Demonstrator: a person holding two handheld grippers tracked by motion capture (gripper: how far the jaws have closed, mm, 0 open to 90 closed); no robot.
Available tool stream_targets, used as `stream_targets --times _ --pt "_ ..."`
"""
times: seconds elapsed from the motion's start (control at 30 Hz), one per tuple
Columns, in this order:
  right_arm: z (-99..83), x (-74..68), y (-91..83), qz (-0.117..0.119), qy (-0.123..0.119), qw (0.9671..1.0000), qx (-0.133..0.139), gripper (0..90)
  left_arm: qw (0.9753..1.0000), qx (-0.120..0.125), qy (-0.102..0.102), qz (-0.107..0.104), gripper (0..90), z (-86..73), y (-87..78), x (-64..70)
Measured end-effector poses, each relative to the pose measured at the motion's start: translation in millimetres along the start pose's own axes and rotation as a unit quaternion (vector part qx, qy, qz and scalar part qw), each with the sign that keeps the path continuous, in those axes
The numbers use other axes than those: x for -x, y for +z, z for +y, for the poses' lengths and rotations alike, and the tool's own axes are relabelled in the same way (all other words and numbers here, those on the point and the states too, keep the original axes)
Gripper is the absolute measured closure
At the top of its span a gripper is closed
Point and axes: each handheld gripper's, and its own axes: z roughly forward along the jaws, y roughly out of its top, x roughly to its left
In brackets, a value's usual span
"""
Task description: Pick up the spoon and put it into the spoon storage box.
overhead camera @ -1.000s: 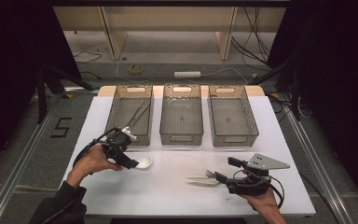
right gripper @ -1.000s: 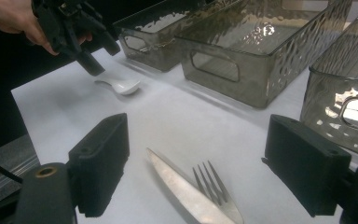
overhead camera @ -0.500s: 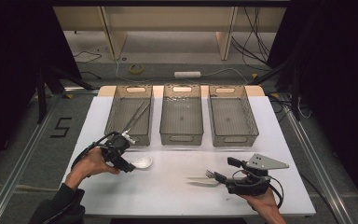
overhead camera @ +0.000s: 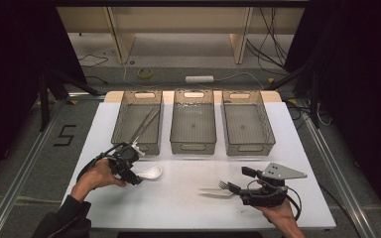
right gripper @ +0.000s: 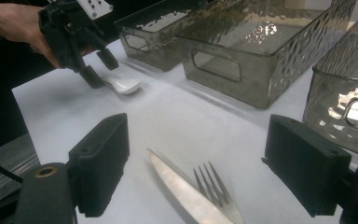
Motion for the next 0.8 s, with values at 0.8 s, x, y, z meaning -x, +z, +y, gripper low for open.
stream_targets --times 0.8 --pt "3.0 -6.8 2.9 -0.002 -0.012 0.9999 -0.005 23.1 0.9993 -0.008 0.036 -0.002 60.7 -1.1 8.1 3.3"
